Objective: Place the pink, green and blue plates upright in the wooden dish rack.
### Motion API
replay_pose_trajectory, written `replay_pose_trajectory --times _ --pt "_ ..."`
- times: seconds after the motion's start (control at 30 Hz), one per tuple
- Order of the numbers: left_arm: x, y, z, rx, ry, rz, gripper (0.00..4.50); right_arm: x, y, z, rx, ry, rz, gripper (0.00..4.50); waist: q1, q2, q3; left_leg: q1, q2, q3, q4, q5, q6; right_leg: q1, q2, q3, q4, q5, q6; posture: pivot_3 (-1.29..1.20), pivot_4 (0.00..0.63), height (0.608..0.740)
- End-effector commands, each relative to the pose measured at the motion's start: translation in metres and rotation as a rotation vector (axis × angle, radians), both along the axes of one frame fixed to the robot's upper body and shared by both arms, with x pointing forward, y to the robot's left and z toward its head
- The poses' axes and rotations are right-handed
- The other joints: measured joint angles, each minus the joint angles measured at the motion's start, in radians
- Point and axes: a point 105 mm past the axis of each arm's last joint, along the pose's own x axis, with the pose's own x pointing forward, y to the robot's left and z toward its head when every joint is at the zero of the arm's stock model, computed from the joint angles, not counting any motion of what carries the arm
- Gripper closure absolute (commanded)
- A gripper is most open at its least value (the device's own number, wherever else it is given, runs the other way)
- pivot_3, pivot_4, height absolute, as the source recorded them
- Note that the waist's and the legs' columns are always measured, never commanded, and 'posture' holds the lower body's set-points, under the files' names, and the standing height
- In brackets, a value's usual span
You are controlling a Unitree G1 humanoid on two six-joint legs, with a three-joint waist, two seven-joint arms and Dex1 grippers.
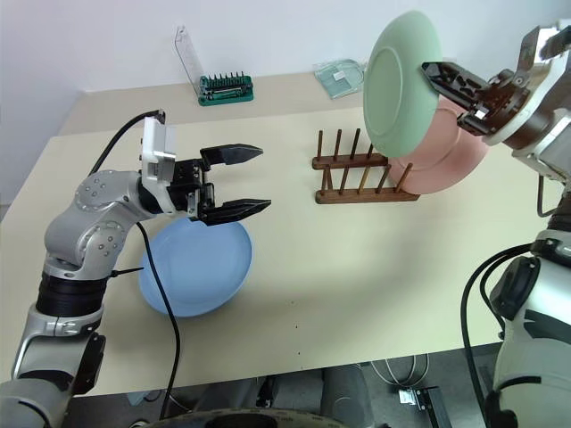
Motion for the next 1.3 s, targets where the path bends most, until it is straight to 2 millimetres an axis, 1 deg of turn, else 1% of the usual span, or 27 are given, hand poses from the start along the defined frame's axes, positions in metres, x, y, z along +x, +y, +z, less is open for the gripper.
replay_pose_trajectory --times 0.03,0.2,0.37,0.43,0.5,0.57,0.77,0.87,0.97,1.1,1.3 --pt "-0.006 0.003 0.011 -0.013 -0.051 -0.002 0.00 -0.003 -0.005 0.005 0.006 -0.044 -0.011 4.46 0.000 0.000 0.000 0.000 0.000 0.000 0.000 0.000 0.000 0.000 0.000 0.000 0.000 0.000 0.000 0.00 0.150 0.740" --pt "-0.006 0.003 0.011 -0.007 -0.052 -0.003 0.00 -0.001 -0.009 -0.003 0.020 -0.020 -0.024 4.46 0.000 0.000 0.000 0.000 0.000 0.000 0.000 0.000 0.000 0.000 0.000 0.000 0.000 0.000 0.000 0.00 0.150 0.740" --pt "-0.006 0.003 0.012 -0.007 -0.053 -0.005 0.00 0.000 -0.005 -0.012 0.012 -0.003 -0.015 4.46 0.000 0.000 0.000 0.000 0.000 0.000 0.000 0.000 0.000 0.000 0.000 0.000 0.000 0.000 0.000 0.00 0.150 0.740" --pt "-0.006 0.003 0.012 -0.008 -0.052 -0.006 0.00 -0.001 -0.002 -0.007 0.014 -0.022 -0.006 4.46 0.000 0.000 0.000 0.000 0.000 0.000 0.000 0.000 0.000 0.000 0.000 0.000 0.000 0.000 0.000 0.00 0.150 0.740" --pt "-0.006 0.003 0.012 -0.009 -0.052 -0.006 0.00 -0.003 0.000 0.005 0.019 -0.051 -0.003 4.46 -0.002 0.000 0.000 0.000 0.000 0.000 0.000 0.000 0.000 0.000 0.000 0.000 0.000 0.000 0.000 0.00 0.150 0.740" --pt "-0.006 0.003 0.012 -0.010 -0.052 -0.006 0.00 -0.004 0.001 0.013 0.016 -0.070 -0.001 4.46 -0.002 0.000 0.000 0.000 0.000 0.000 0.000 0.000 0.000 0.000 0.000 0.000 0.000 0.000 0.000 0.00 0.150 0.740" --pt "-0.006 0.002 0.012 -0.012 -0.052 -0.006 0.00 -0.006 0.001 0.025 0.018 -0.094 0.006 4.46 0.000 0.000 0.000 0.000 0.000 0.000 0.000 0.000 0.000 0.000 0.000 0.000 0.000 0.000 0.000 0.00 0.150 0.740" --pt "-0.006 0.002 0.012 -0.014 -0.051 -0.006 0.00 -0.006 0.001 0.026 0.037 -0.089 0.012 4.46 0.000 0.000 0.000 0.000 0.000 0.000 0.000 0.000 0.000 0.000 0.000 0.000 0.000 0.000 0.000 0.00 0.150 0.740" --pt "-0.006 0.002 0.012 -0.015 -0.049 -0.006 0.00 -0.007 0.003 0.024 0.057 -0.071 0.033 4.46 0.000 0.000 0.000 0.000 0.000 0.000 0.000 0.000 0.000 0.000 0.000 0.000 0.000 0.000 0.000 0.00 0.150 0.740" --pt "-0.006 0.002 0.011 -0.013 -0.050 -0.005 0.00 -0.005 0.001 0.016 0.074 -0.040 0.028 4.46 0.000 0.000 0.000 0.000 0.000 0.000 0.000 0.000 0.000 0.000 0.000 0.000 0.000 0.000 0.000 0.00 0.150 0.740" --pt "-0.006 0.002 0.011 -0.011 -0.048 -0.002 0.00 -0.005 0.004 0.013 0.098 -0.025 0.045 4.46 -0.001 0.000 0.000 0.000 0.000 0.000 0.000 0.000 0.000 0.000 0.000 0.000 0.000 0.000 0.000 0.00 0.150 0.740"
